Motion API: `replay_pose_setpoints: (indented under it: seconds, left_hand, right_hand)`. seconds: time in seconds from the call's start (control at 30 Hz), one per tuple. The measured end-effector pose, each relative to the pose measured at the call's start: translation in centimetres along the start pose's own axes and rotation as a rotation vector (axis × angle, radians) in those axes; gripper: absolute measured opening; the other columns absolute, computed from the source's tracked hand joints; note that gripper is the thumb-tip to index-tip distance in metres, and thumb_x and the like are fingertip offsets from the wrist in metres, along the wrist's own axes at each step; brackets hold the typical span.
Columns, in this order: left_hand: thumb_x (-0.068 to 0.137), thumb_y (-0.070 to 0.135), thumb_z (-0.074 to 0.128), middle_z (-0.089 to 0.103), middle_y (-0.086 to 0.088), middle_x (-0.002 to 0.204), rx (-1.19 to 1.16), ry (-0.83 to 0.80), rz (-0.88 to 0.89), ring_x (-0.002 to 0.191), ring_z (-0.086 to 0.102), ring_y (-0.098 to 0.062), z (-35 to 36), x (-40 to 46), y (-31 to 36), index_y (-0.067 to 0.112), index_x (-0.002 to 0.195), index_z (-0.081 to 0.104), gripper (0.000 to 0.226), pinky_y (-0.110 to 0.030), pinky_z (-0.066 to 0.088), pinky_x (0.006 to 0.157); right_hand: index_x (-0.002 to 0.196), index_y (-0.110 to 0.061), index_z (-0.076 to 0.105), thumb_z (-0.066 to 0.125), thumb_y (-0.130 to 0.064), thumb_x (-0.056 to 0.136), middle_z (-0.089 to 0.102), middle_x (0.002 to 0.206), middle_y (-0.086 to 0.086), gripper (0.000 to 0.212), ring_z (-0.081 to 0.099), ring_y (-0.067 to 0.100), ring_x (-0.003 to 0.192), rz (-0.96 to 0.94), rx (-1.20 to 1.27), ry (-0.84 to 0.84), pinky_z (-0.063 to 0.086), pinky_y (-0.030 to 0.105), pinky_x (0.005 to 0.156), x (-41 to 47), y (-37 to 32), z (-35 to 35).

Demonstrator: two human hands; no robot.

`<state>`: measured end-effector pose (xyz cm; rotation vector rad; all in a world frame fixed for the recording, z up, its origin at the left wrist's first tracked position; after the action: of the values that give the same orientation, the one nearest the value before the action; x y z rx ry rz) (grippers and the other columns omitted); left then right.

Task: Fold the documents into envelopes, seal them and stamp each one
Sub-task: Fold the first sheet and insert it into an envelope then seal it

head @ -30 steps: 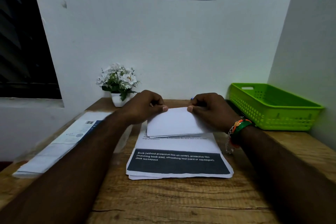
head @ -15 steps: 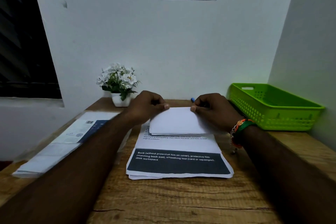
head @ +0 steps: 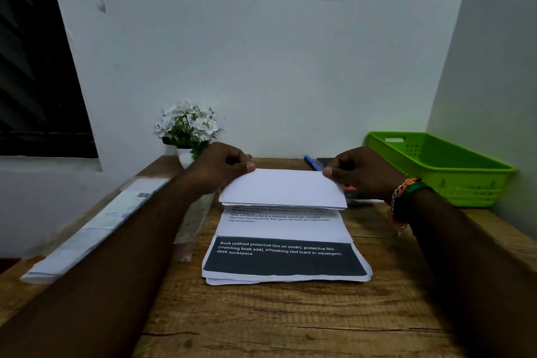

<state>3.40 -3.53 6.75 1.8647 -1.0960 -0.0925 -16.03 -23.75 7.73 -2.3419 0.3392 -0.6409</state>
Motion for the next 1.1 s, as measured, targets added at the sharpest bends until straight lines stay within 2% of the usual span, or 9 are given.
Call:
replay_pose_setpoints:
  seconds: [0.2, 0.33, 0.43, 0.63, 0.8, 0.87, 0.93, 1.03, 1.1]
  left_hand:
    - [0.091, 0.02, 0.075, 0.075, -0.01, 0.076, 0.047, -0.055, -0.001, 0.065, 0.062, -0.009, 0.7, -0.2, -0.5, 0.01, 0.078, 0.077, 0.016, -0.026, 0.047, 0.062]
    - [0.089, 0.014, 0.077, 0.077, 0.001, 0.077, 0.047, -0.094, 0.007, 0.066, 0.065, -0.004, 1.0, -0.4, -0.9, 0.013, 0.082, 0.08, 0.007, -0.028, 0.052, 0.057]
    - [0.088, 0.009, 0.077, 0.079, -0.004, 0.091, 0.092, -0.119, 0.016, 0.084, 0.071, -0.013, 1.2, -0.4, -1.3, 0.01, 0.095, 0.082, 0.009, -0.034, 0.06, 0.073]
    - [0.088, 0.002, 0.076, 0.078, -0.002, 0.087, 0.084, -0.14, -0.016, 0.064, 0.067, 0.002, 1.5, -0.3, -1.6, 0.008, 0.1, 0.081, 0.014, -0.015, 0.051, 0.056]
    - [0.081, 0.011, 0.085, 0.079, 0.004, 0.088, 0.233, -0.151, 0.019, 0.075, 0.07, 0.004, 1.7, -0.3, -1.9, 0.015, 0.095, 0.083, 0.015, -0.013, 0.054, 0.068]
    - [0.08, 0.014, 0.086, 0.079, 0.005, 0.086, 0.277, -0.127, 0.036, 0.071, 0.068, 0.006, 1.7, -0.3, -1.5, 0.017, 0.093, 0.083, 0.014, -0.013, 0.053, 0.066]
    - [0.079, 0.019, 0.087, 0.079, 0.007, 0.084, 0.294, -0.105, 0.071, 0.075, 0.07, 0.003, 1.7, -0.2, -0.8, 0.021, 0.09, 0.083, 0.011, -0.02, 0.057, 0.075]
    - [0.077, 0.024, 0.089, 0.079, 0.008, 0.081, 0.295, -0.163, 0.093, 0.077, 0.072, -0.002, 2.4, -0.4, 0.3, 0.022, 0.087, 0.083, 0.012, -0.025, 0.057, 0.077]
    - [0.076, 0.023, 0.089, 0.078, 0.009, 0.08, 0.34, -0.246, 0.095, 0.074, 0.07, -0.001, 3.6, -0.7, 0.5, 0.022, 0.088, 0.083, 0.013, -0.022, 0.056, 0.071]
  right_hand:
    - [0.073, -0.005, 0.073, 0.072, -0.023, 0.09, 0.072, 0.073, 0.019, 0.025, 0.057, 0.012, 0.06, 0.079, -0.131, -0.028, 0.047, 0.03, 0.066, -0.1, 1.3, 0.0]
    - [0.078, -0.008, 0.076, 0.073, -0.022, 0.089, 0.074, 0.072, 0.015, 0.019, 0.058, 0.011, 0.059, 0.106, -0.207, -0.039, 0.047, 0.028, 0.065, -0.1, 1.9, -0.2]
    - [0.079, -0.007, 0.077, 0.071, -0.023, 0.09, 0.075, 0.072, 0.011, 0.02, 0.061, 0.01, 0.061, 0.1, -0.282, -0.059, 0.044, 0.018, 0.059, -0.1, 2.1, -0.1]
    - [0.08, -0.015, 0.076, 0.075, -0.023, 0.088, 0.072, 0.074, -0.001, 0.011, 0.057, 0.004, 0.062, 0.098, -0.348, -0.068, 0.041, 0.023, 0.061, 0.0, 2.4, -0.3]
    - [0.074, -0.026, 0.074, 0.077, -0.025, 0.083, 0.076, 0.078, -0.003, 0.01, 0.066, 0.006, 0.07, 0.102, -0.461, -0.058, 0.042, 0.016, 0.059, -0.2, 2.1, 0.2]
    - [0.072, -0.026, 0.074, 0.077, -0.024, 0.081, 0.075, 0.077, -0.004, 0.009, 0.069, 0.01, 0.074, 0.085, -0.463, -0.02, 0.05, 0.021, 0.065, -0.2, 1.3, 0.3]
    - [0.078, -0.025, 0.075, 0.078, -0.026, 0.081, 0.073, 0.073, -0.008, 0.004, 0.069, 0.009, 0.072, 0.011, -0.449, 0.005, 0.055, 0.027, 0.068, -0.2, 0.0, 0.6]
    - [0.083, -0.025, 0.076, 0.078, -0.024, 0.082, 0.065, 0.067, -0.02, 0.002, 0.063, 0.0, 0.063, -0.127, -0.368, 0.001, 0.042, 0.009, 0.059, -0.7, -2.2, 1.3]
    - [0.088, -0.024, 0.077, 0.077, -0.021, 0.083, 0.067, 0.076, -0.02, 0.005, 0.061, 0.001, 0.067, -0.169, -0.361, -0.085, 0.039, 0.007, 0.061, -1.0, -2.6, 2.5]
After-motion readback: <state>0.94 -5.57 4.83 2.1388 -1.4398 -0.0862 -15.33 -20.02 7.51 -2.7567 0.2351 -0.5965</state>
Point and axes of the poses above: each hand's wrist, its own x-axis towards the middle knuckle, its own z-axis out of the palm, y = z × x, the point moved 8 cm from there along x, towards the middle knuckle
